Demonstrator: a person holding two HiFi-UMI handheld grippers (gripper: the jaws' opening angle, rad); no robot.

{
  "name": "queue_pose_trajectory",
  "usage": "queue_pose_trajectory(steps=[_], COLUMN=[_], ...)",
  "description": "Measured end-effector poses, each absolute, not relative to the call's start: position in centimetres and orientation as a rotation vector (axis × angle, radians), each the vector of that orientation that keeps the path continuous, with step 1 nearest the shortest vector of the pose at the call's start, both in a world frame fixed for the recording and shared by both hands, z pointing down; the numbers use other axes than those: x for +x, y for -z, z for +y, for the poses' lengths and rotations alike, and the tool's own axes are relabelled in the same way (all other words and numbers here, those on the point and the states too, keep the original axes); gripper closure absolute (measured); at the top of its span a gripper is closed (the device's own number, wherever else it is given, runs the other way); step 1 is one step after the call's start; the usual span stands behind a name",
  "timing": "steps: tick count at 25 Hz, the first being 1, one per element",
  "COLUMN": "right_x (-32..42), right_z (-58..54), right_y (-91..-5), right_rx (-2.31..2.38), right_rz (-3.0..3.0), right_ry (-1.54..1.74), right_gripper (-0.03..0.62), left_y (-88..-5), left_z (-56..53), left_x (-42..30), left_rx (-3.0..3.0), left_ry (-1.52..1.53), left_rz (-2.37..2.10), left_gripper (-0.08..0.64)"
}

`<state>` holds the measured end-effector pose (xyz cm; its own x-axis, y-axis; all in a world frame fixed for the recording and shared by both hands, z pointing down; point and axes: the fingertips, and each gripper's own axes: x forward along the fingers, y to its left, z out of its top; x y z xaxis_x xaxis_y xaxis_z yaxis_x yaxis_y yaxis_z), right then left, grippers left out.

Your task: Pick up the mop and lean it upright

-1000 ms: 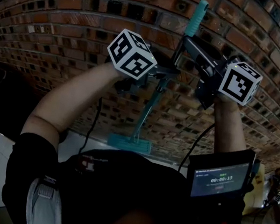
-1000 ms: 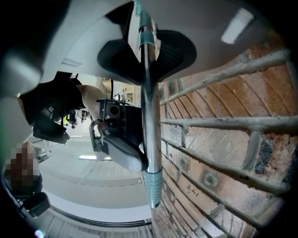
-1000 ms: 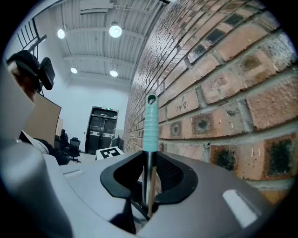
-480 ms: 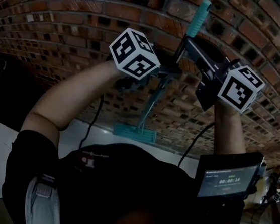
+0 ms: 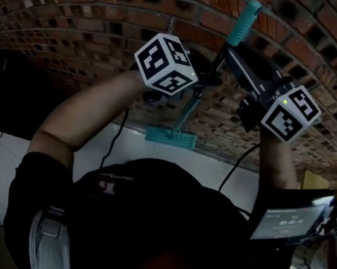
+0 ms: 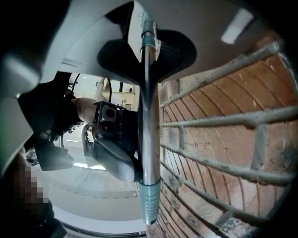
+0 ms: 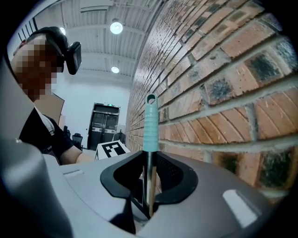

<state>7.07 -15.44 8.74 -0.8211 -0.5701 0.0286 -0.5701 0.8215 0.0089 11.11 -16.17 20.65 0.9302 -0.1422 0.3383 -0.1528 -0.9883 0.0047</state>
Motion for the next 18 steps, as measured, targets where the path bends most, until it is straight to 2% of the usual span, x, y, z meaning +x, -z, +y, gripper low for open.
queue_pose_trajectory(steps=[18], right_x=[7.9], right_z=[-15.6], right_y=[-22.5], right_rx=[0.864], right_rz=[-2.924], right_ry=[-0.099], right_gripper=[0.489], left_y=[-35.1], left_z=[-16.3], left_x=[11.9], left_rx=[2.965], left_ry=[-0.694], left_rz=[-0.247], left_gripper=[0.462])
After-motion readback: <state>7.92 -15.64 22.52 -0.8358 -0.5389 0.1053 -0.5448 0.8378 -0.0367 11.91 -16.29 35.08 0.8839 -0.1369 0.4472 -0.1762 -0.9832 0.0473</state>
